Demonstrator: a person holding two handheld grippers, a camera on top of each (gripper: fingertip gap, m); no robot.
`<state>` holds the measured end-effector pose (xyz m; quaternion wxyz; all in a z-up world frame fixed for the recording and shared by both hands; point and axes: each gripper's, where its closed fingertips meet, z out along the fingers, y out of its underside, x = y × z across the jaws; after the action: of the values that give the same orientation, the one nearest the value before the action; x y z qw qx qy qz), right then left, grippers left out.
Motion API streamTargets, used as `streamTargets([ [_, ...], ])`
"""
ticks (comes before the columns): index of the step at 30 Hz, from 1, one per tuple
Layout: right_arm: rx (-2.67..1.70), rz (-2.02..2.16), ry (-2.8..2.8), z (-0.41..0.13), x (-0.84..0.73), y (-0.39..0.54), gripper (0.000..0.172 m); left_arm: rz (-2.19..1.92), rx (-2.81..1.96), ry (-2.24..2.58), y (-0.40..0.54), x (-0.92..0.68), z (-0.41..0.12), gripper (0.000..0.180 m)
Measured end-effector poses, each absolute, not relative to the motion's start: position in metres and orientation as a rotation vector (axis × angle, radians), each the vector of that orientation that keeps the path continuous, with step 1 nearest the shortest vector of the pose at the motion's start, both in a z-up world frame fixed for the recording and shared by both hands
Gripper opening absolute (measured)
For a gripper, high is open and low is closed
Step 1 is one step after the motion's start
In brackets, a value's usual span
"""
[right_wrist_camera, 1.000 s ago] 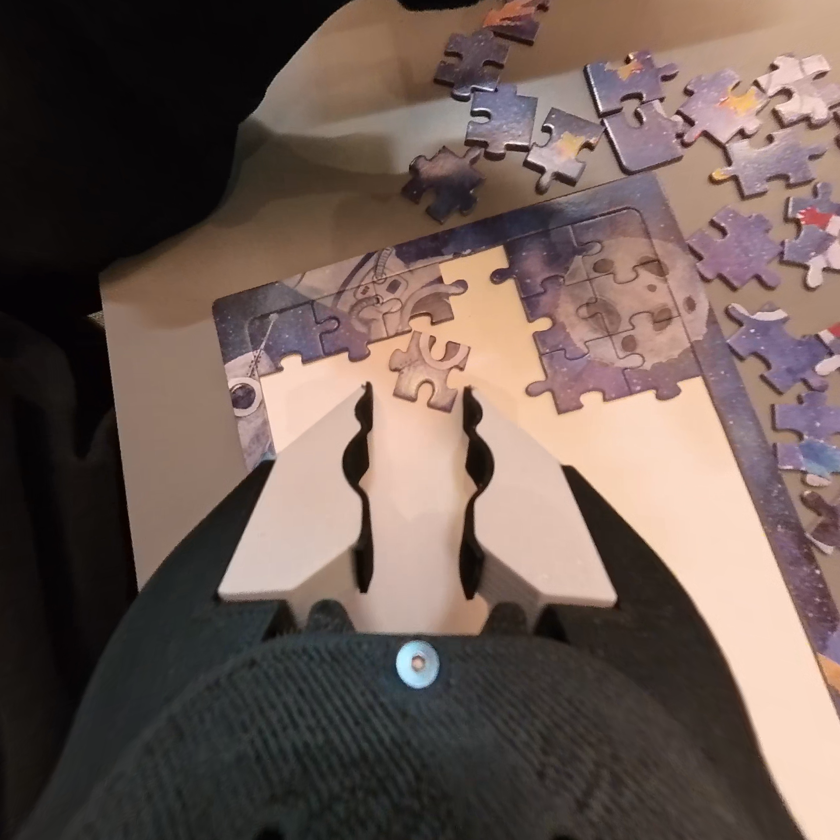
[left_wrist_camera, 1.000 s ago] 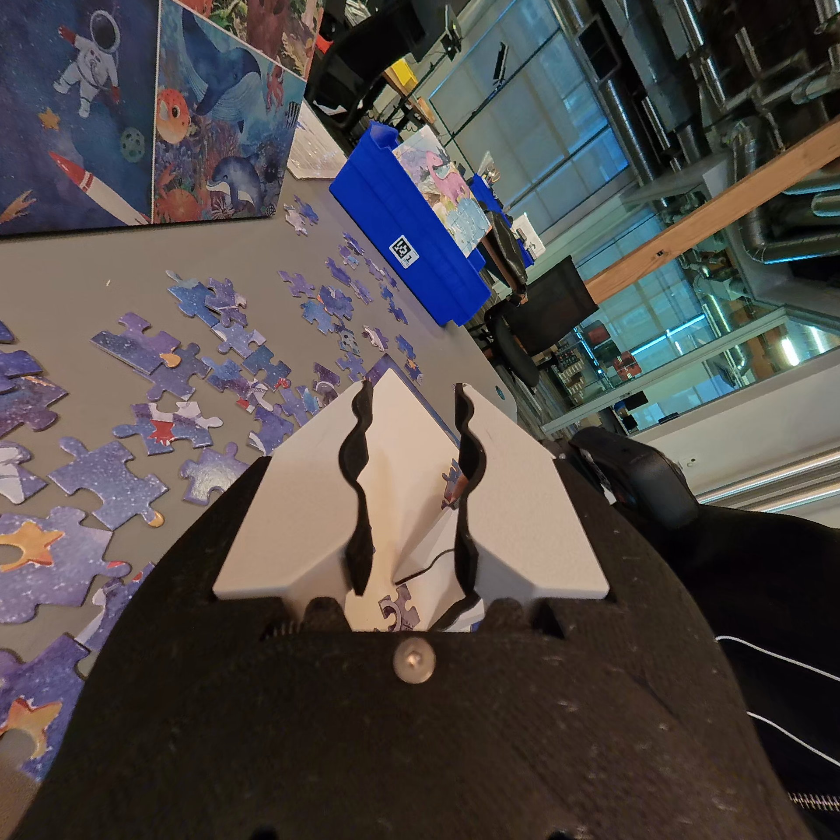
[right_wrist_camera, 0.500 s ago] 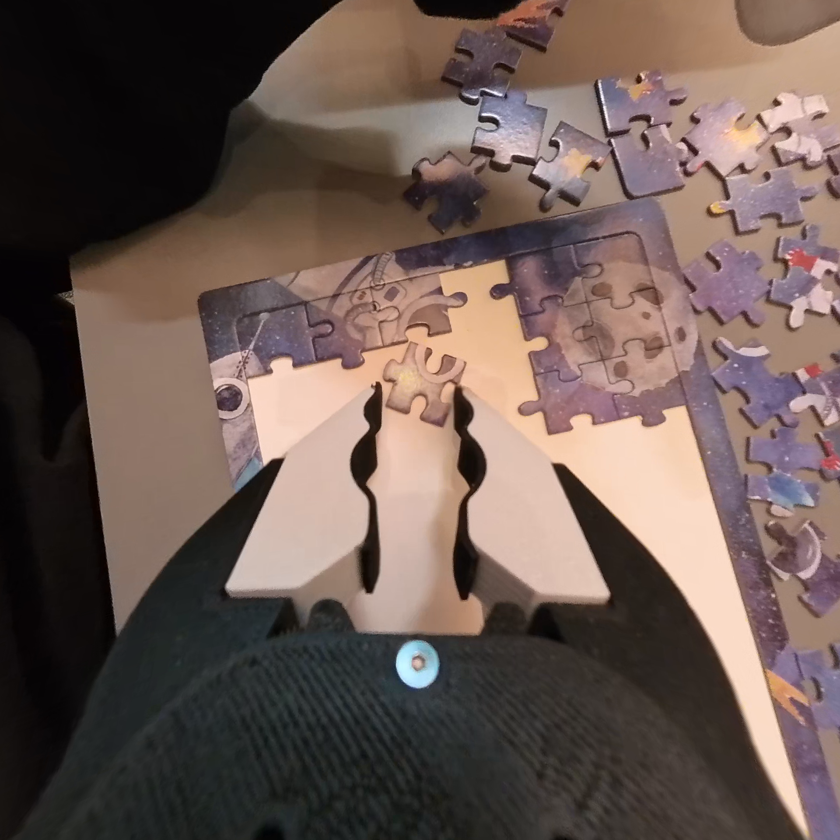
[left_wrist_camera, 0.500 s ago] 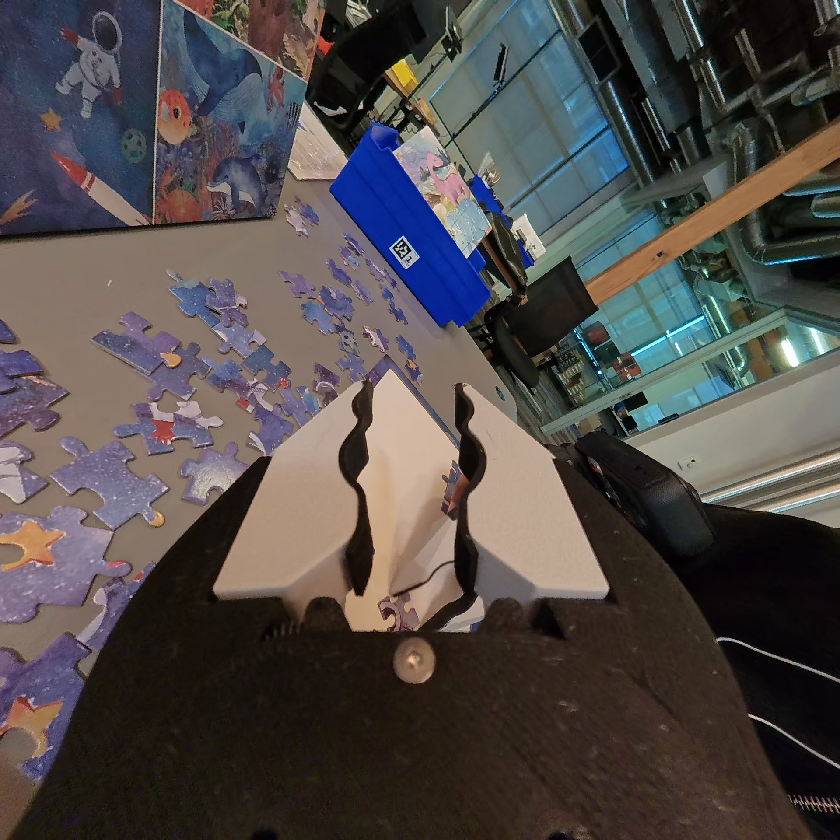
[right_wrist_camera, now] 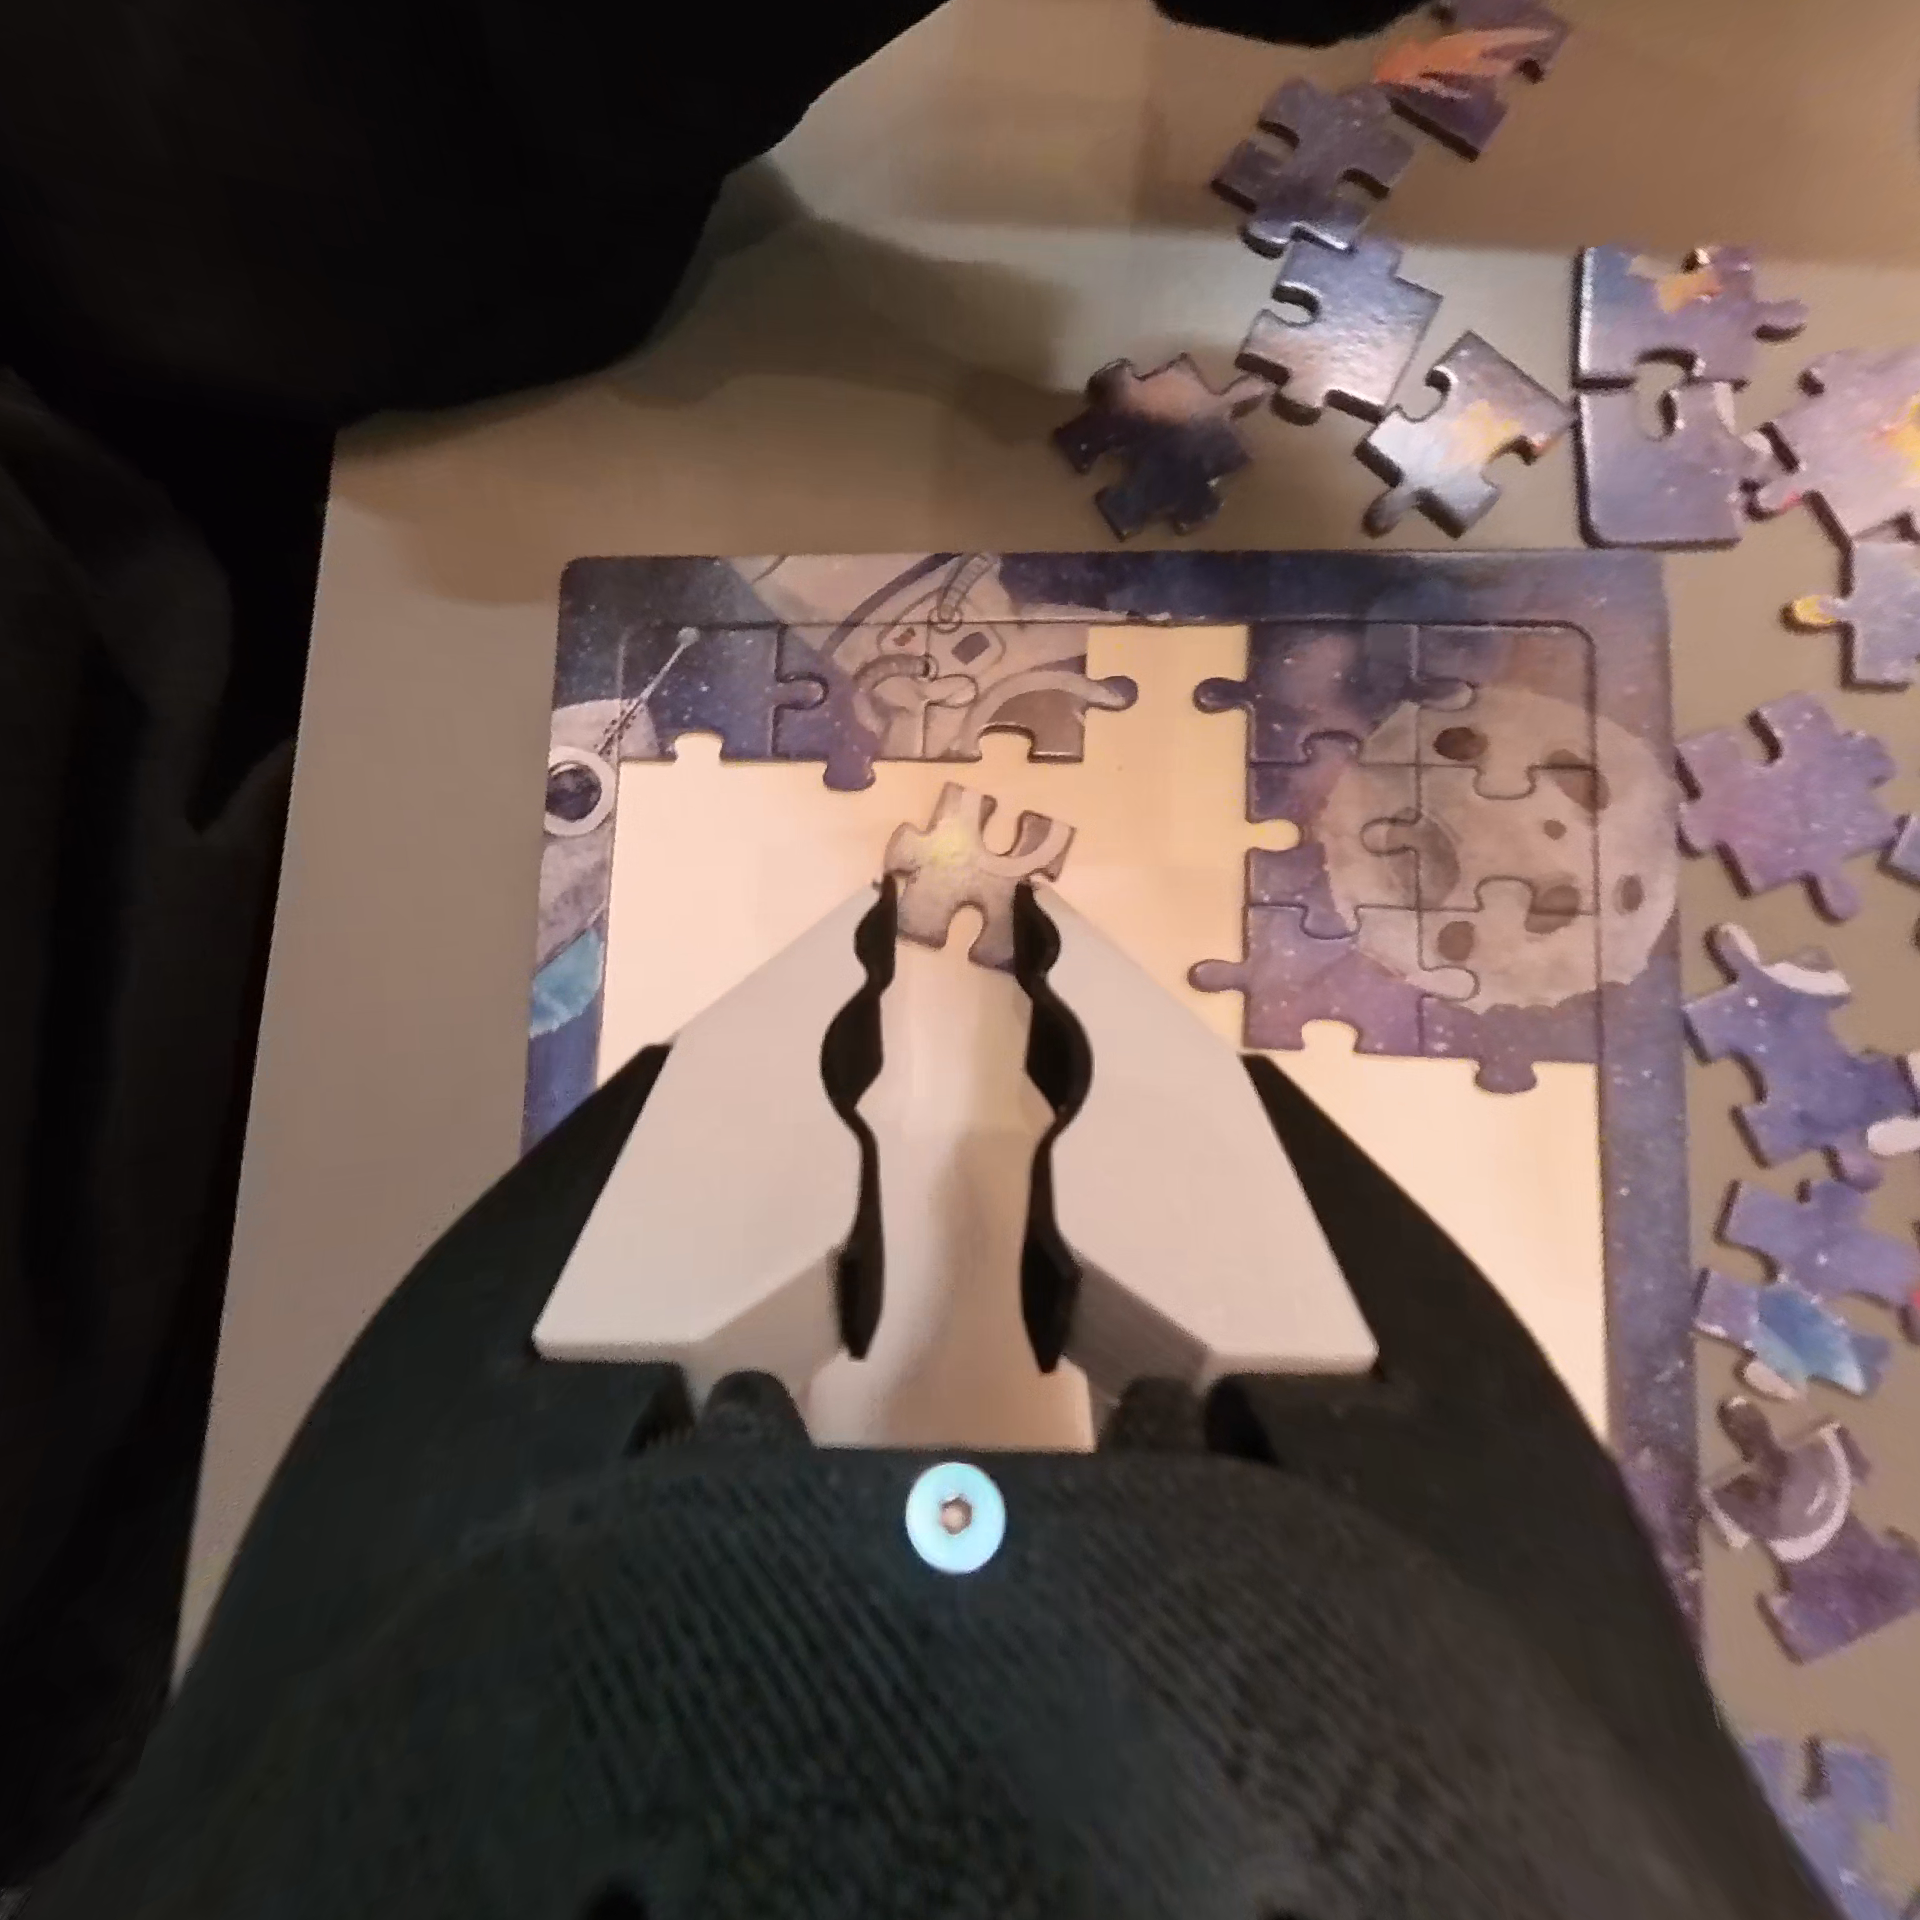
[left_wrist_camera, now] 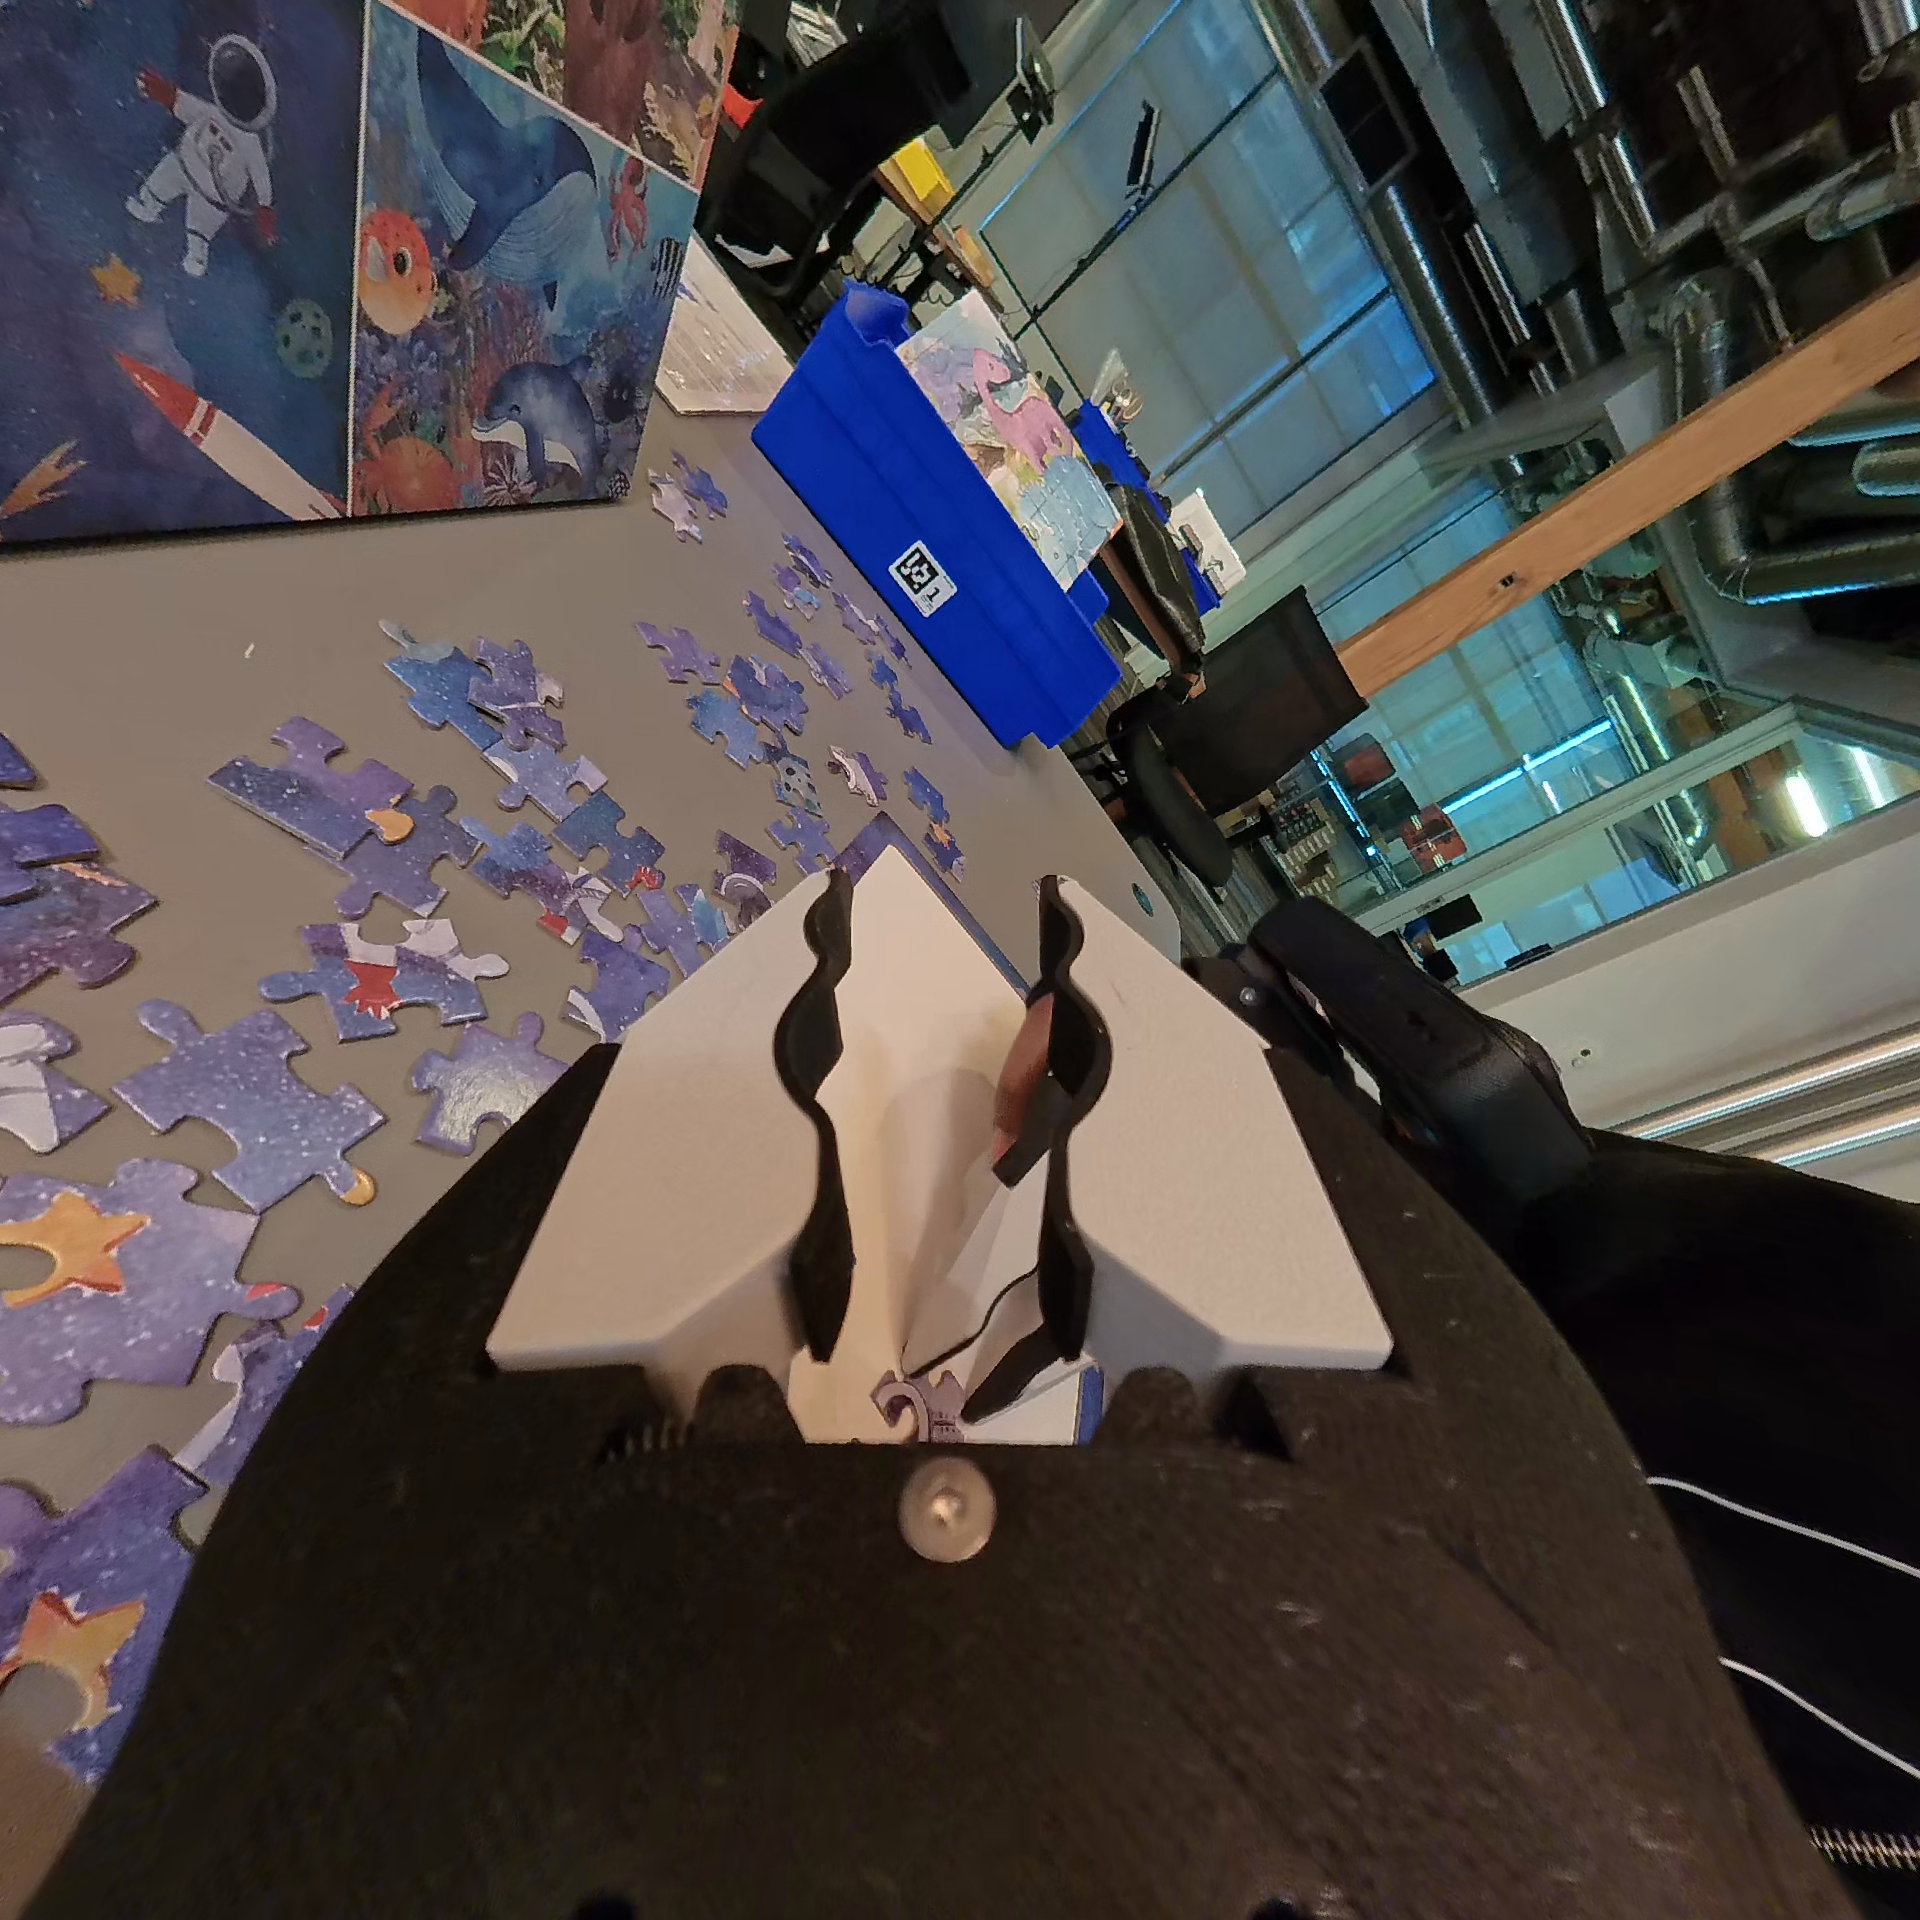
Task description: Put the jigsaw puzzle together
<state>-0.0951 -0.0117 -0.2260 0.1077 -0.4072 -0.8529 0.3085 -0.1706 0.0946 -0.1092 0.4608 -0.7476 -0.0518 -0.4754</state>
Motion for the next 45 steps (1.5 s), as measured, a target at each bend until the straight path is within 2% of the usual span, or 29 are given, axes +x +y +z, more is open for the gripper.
streamTargets([
  [7, -0.898, 0.926, -2.679, -0.226, -0.096, -0.013, 0.021, -1.169, -1.841, -0.13, 0.095, -0.171, -0.11, 0.034],
  [15, -0.78, 0.886, -2.745, -0.227, -0.102, -0.015, 0.021, -1.168, -1.84, -0.132, 0.094, -0.172, -0.11, 0.034],
  [45, -0.958, 0.884, -2.632, -0.227, -0.102, -0.005, 0.024, -1.164, -1.863, -0.129, 0.096, -0.169, -0.114, 0.034],
])
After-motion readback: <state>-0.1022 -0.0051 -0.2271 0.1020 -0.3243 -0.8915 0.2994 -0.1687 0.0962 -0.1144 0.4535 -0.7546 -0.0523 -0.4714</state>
